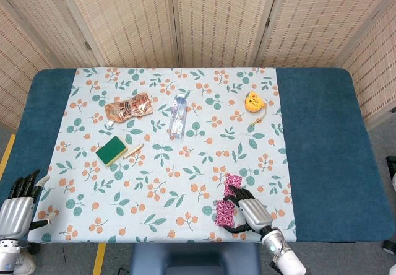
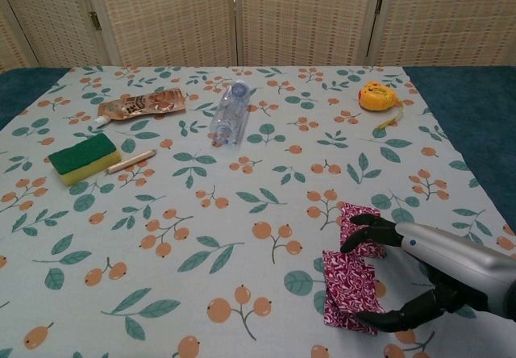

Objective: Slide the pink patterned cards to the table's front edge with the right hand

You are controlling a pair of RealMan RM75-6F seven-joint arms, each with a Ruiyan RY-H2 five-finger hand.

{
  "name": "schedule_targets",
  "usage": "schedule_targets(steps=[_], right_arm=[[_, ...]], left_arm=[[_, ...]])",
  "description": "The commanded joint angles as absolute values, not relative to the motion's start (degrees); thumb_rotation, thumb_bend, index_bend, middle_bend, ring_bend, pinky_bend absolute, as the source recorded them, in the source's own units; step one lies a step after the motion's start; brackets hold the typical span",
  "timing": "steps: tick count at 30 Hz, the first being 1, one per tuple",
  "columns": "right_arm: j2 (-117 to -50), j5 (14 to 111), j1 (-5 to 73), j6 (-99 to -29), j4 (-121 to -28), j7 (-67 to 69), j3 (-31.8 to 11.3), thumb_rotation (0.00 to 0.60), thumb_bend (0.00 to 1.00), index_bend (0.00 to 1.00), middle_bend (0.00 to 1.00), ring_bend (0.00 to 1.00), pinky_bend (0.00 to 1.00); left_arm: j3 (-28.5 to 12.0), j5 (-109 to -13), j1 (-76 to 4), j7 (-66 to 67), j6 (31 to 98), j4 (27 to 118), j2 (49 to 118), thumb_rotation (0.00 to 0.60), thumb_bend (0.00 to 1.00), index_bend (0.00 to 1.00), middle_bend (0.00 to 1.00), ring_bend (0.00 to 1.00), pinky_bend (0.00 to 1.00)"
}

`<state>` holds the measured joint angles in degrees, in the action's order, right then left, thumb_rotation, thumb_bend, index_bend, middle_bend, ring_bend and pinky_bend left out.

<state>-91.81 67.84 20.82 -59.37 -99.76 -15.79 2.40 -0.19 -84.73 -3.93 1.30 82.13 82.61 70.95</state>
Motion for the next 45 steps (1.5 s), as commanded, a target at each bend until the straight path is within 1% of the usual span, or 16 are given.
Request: schedule_targets(steps=[1, 11, 14, 18, 21, 24, 28, 35, 39, 45], right_arm=[[-91.7, 67.9, 20.8, -59.4, -99.9, -16.0, 2.5, 0.429, 0.25, 0.20, 0.03, 0.00, 0.00], [-91.4, 67.7, 20.8, -59.2, -100.3, -16.8, 3.0, 0.427, 0.25, 0.19, 0.03, 0.00, 0.00], [-91.4, 67.7, 20.9, -59.1, -100.5, -17.3, 3.2, 0.427, 0.25, 0.17, 0.03, 0.00, 0.00], [-91.3, 67.8, 20.9, -59.0, -100.8, -17.6, 3.3, 0.427, 0.25, 0.12, 0.02, 0.00, 0.00], [-91.2, 68.0, 20.9, -59.2, -100.9, -17.6, 3.3, 0.428, 0.25, 0.11, 0.02, 0.00, 0.00], [-90.6, 68.6, 20.6, -60.7, -101.0, -17.1, 2.3, 0.428, 0.25, 0.11, 0.02, 0.00, 0.00], [-89.5, 67.6, 20.8, -62.3, -100.3, -17.3, -0.1, 0.427, 0.25, 0.10, 0.02, 0.00, 0.00], [-89.1, 62.0, 23.3, -60.5, -96.4, -19.6, -4.2, 0.427, 0.25, 0.10, 0.02, 0.00, 0.00], [-90.5, 59.1, 24.8, -58.7, -94.0, -20.9, -5.1, 0.426, 0.25, 0.11, 0.02, 0.00, 0.00], [-92.6, 56.6, 26.4, -57.1, -91.5, -22.1, -5.4, 0.426, 0.25, 0.11, 0.02, 0.00, 0.00]], left_arm=[[-0.2, -84.7, -3.9, 1.3, 82.2, 82.6, 71.0, 0.600, 0.21, 0.17, 0.00, 0.04, 0.00], [-0.2, -84.7, -3.8, 1.3, 82.2, 82.4, 71.1, 0.600, 0.21, 0.17, 0.00, 0.04, 0.00], [-0.2, -84.6, -3.8, 1.3, 82.3, 82.3, 71.1, 0.600, 0.21, 0.17, 0.00, 0.04, 0.00], [-0.1, -84.5, -3.7, 1.3, 82.3, 82.2, 71.2, 0.600, 0.21, 0.17, 0.00, 0.04, 0.00], [-0.1, -84.5, -3.7, 1.3, 82.3, 82.1, 71.2, 0.600, 0.21, 0.17, 0.00, 0.04, 0.00], [-0.1, -84.6, -3.6, 1.3, 82.3, 82.1, 71.2, 0.600, 0.21, 0.17, 0.00, 0.04, 0.00], [-0.1, -84.7, -3.8, 1.6, 82.2, 82.4, 71.1, 0.600, 0.21, 0.17, 0.00, 0.04, 0.00], [0.1, -84.9, -3.9, 2.5, 82.1, 83.4, 70.8, 0.600, 0.21, 0.17, 0.00, 0.04, 0.00], [0.1, -84.8, -3.9, 2.9, 82.1, 83.9, 70.6, 0.600, 0.21, 0.17, 0.00, 0.04, 0.00], [0.1, -84.5, -3.8, 3.3, 81.8, 84.1, 70.5, 0.600, 0.21, 0.17, 0.00, 0.04, 0.00]])
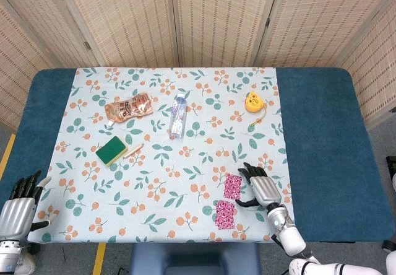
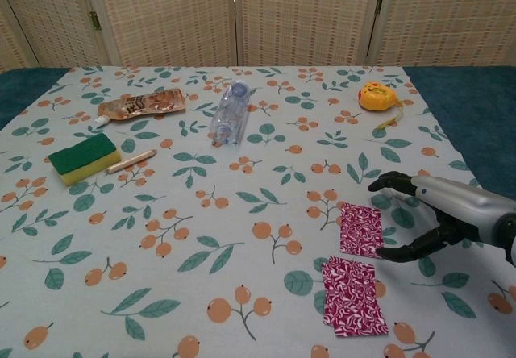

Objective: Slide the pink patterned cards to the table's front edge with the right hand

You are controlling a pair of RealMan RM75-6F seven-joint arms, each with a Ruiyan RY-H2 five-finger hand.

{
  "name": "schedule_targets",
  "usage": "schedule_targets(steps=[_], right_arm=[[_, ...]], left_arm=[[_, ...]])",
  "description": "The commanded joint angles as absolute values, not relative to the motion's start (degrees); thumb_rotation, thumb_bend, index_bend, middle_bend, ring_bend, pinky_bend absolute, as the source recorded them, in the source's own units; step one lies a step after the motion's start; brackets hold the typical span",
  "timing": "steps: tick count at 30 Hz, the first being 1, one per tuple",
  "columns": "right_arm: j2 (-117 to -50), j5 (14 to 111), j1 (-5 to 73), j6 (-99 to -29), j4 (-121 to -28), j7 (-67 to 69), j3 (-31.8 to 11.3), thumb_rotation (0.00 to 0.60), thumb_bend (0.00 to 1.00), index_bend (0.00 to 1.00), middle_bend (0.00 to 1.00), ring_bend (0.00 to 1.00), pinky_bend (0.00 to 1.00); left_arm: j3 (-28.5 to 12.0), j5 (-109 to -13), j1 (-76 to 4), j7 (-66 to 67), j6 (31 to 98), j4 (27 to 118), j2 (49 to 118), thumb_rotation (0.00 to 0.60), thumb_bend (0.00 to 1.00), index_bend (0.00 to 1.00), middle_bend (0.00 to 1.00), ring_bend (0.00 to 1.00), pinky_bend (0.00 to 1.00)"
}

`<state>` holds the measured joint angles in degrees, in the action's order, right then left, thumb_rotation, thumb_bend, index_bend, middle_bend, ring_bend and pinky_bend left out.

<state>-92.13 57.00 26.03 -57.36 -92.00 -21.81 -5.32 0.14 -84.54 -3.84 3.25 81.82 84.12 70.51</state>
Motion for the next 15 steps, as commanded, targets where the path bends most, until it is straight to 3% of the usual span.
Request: schedule_targets(steps=[1, 15], right_arm=[[-92.8, 56.5, 26.6, -57.0, -91.1, -22.3, -5.4, 0.426, 0.25, 0.11, 0.02, 0.00, 0.00], [-94.9, 56.1, 27.5, -58.3, -89.3, -24.7, -4.5, 0.429, 0.25, 0.15, 0.02, 0.00, 0.00]], left_arm=[[0.2, -84.4, -3.8, 3.3, 81.7, 84.1, 70.5, 0.600, 0.21, 0.17, 0.00, 0.04, 0.00], [0.3, -84.4, -3.9, 2.7, 81.3, 83.5, 70.8, 0.600, 0.21, 0.17, 0.00, 0.04, 0.00]])
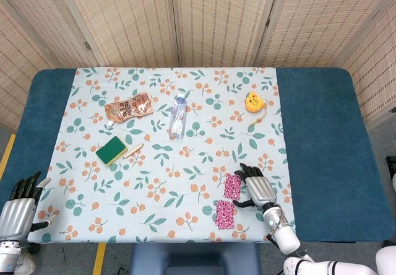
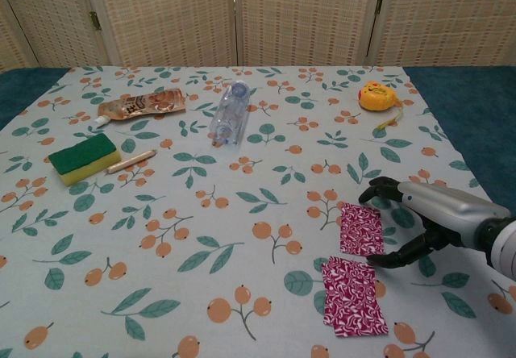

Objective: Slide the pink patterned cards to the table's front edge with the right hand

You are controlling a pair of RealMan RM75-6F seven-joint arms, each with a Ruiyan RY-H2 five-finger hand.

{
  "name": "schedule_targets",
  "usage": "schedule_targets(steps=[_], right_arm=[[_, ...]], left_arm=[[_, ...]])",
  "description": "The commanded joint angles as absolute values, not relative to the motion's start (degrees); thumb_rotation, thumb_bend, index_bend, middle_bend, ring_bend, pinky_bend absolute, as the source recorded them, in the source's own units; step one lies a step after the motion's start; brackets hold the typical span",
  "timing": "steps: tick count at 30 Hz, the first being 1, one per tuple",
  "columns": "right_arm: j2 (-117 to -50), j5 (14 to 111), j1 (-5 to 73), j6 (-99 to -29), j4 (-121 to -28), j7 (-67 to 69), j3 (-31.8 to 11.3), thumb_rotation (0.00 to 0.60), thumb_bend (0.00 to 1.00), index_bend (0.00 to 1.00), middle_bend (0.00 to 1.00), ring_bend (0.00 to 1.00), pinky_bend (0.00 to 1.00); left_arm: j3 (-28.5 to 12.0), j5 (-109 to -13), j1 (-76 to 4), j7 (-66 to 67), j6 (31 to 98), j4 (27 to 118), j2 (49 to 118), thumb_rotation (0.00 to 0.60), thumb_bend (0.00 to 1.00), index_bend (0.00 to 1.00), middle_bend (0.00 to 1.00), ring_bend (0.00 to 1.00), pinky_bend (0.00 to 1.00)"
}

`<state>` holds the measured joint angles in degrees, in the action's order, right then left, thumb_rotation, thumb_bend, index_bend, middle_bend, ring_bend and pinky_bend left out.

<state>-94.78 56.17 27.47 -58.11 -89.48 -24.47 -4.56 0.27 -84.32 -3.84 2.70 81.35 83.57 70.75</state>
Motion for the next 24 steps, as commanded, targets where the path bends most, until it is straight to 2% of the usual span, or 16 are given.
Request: schedule_targets(steps=[1, 17, 24], right_arm=[[-95.0, 56.0, 27.6, -58.4, -89.2, -24.8, -4.5, 0.429, 0.25, 0.15, 0.02, 0.00, 0.00], [-96.0, 55.9, 28.3, -58.6, -88.1, -25.3, -4.6, 0.429, 0.25, 0.20, 0.03, 0.00, 0.00], [-95.9, 56.4, 28.2, -59.2, -88.4, -24.8, -4.5, 0.427, 0.25, 0.25, 0.04, 0.00, 0.00]], left_arm=[[0.3, -84.4, -3.9, 2.6, 81.3, 83.5, 70.8, 0.600, 0.21, 0.17, 0.00, 0.04, 0.00], [0.2, -84.1, -3.9, 2.4, 81.1, 83.3, 70.8, 0.600, 0.21, 0.17, 0.00, 0.04, 0.00], [0.2, -84.0, -3.9, 2.2, 81.0, 83.1, 70.9, 0.600, 0.21, 0.17, 0.00, 0.04, 0.00]])
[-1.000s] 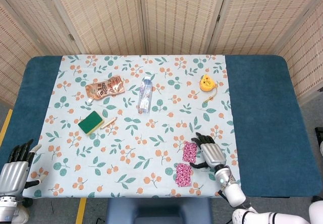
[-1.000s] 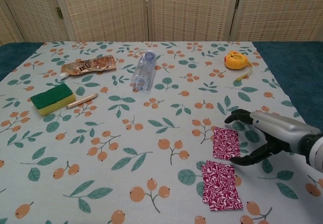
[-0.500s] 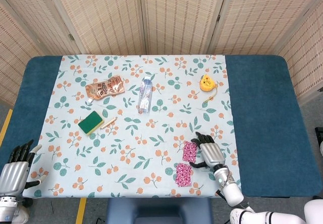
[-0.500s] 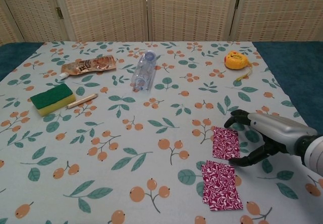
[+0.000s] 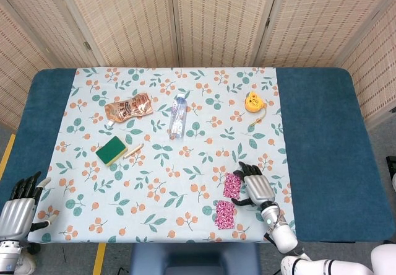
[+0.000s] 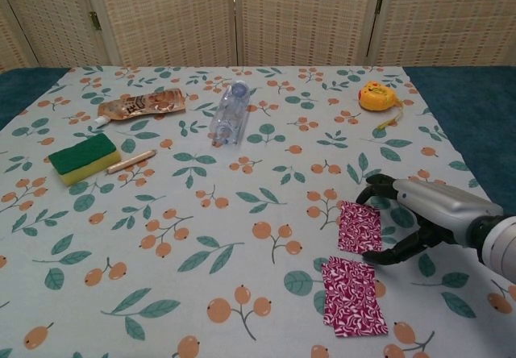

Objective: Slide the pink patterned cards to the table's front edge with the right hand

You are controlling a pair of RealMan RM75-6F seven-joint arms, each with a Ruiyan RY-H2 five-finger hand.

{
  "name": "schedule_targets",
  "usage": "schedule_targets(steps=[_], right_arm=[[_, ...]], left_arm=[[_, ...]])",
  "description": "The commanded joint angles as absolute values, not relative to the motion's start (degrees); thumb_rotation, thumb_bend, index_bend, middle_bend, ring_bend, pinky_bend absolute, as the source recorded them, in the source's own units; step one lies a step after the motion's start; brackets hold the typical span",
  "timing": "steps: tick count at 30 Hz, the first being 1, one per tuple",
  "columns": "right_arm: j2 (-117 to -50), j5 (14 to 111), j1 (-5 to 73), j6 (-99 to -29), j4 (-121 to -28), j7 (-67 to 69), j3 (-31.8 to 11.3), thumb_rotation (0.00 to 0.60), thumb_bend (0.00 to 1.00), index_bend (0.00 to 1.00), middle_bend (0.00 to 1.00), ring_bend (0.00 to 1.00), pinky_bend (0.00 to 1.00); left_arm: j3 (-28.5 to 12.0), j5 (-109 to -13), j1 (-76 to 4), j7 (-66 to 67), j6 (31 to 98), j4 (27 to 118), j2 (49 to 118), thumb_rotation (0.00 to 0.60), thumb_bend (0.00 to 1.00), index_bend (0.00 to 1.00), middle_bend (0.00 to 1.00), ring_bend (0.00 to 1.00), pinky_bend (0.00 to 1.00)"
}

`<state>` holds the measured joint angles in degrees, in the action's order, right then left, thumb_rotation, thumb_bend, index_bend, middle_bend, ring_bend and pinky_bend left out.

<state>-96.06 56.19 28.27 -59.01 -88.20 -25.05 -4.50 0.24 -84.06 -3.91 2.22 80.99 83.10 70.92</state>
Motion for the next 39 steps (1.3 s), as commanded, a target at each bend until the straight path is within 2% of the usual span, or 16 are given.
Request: schedule_targets(steps=[1, 11, 17, 25, 31, 39], right_arm=[[-95.7, 56.5, 28.1, -59.3, -88.5, -24.6, -4.5, 0.428, 0.25, 0.26, 0.04, 0.00, 0.00], [-94.0, 57.6, 27.8, -59.8, -90.1, -23.6, -4.4, 0.430, 0.25, 0.26, 0.04, 0.00, 0.00], [-90.1, 60.0, 26.7, -61.2, -94.8, -21.9, -4.0, 0.429, 0.25, 0.26, 0.04, 0.00, 0.00], [-84.8, 65.4, 25.6, -59.6, -101.7, -17.8, -0.6, 0.427, 0.25, 0.26, 0.04, 0.00, 0.00], [-85.1, 69.6, 25.4, -58.4, -102.1, -16.8, 1.9, 0.429, 0.25, 0.26, 0.04, 0.00, 0.00], [-87.3, 70.8, 25.0, -57.9, -100.7, -16.7, 3.2, 0.428, 0.25, 0.26, 0.04, 0.00, 0.00]], left_arm=[[0.2, -84.0, -3.9, 2.2, 81.0, 83.0, 71.0, 0.600, 0.21, 0.17, 0.00, 0.04, 0.00], [0.3, -84.1, -3.9, 2.5, 81.0, 83.3, 71.0, 0.600, 0.21, 0.17, 0.00, 0.04, 0.00], [0.3, -84.0, -4.0, 3.1, 80.9, 83.8, 70.9, 0.600, 0.21, 0.17, 0.00, 0.04, 0.00], [0.1, -84.2, -4.1, 4.0, 81.2, 84.9, 70.6, 0.600, 0.21, 0.17, 0.00, 0.04, 0.00], [0.2, -84.4, -4.0, 4.7, 81.6, 85.8, 70.2, 0.600, 0.21, 0.17, 0.00, 0.04, 0.00], [0.3, -84.3, -3.8, 5.0, 81.7, 86.2, 70.0, 0.600, 0.21, 0.17, 0.00, 0.04, 0.00]])
